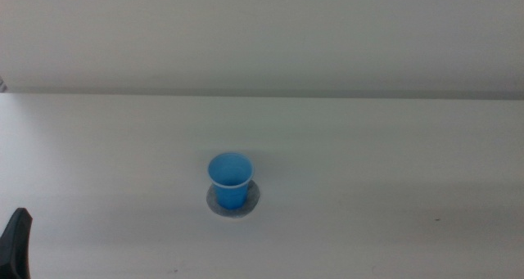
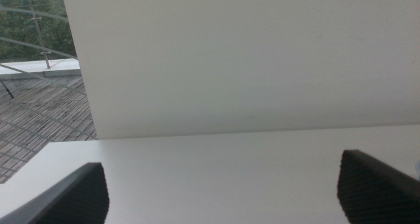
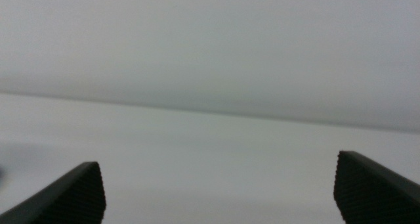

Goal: Place an empty cup on a cup mat.

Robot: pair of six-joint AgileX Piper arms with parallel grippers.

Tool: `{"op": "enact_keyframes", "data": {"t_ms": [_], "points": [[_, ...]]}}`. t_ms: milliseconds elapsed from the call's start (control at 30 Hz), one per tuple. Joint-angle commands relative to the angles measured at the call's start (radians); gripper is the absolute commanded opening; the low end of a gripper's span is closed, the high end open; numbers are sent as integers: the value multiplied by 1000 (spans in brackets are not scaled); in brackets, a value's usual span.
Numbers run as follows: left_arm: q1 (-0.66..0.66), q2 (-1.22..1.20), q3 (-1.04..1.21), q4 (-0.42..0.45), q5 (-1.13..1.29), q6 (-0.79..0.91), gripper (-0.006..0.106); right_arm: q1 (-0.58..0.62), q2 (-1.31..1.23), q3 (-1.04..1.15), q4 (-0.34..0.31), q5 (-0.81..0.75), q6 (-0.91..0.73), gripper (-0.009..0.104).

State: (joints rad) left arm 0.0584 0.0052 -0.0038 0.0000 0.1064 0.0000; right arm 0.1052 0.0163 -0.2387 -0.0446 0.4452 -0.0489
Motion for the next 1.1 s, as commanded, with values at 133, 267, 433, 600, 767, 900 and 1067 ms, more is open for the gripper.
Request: {"op": "enact_keyframes", "data": {"t_ms": [133, 267, 433, 600, 767, 900, 1067], "points": [[-8, -41, 41, 0, -12, 0, 94, -113, -51, 41, 59, -121, -105, 93], [-8, -41, 41, 0, -12, 0, 94, -113, -53, 41, 59, -152, -105, 93], [-8, -41, 41, 0, -12, 0, 94, -113, -53, 47, 45, -152, -95, 93], [-8, -41, 41, 0, -12, 0, 94, -113, -53, 130, 9, -184, 59, 93], [-8, -41, 41, 0, -12, 0, 94, -113, -53, 252, -28, -348, 107, 93], [-8, -41, 41, 0, -12, 0, 94, -113, -53, 276, -31, -359, 109, 93], [-8, -41, 41, 0, -12, 0, 94, -113, -53, 276, -39, -358, 105, 93]]}}
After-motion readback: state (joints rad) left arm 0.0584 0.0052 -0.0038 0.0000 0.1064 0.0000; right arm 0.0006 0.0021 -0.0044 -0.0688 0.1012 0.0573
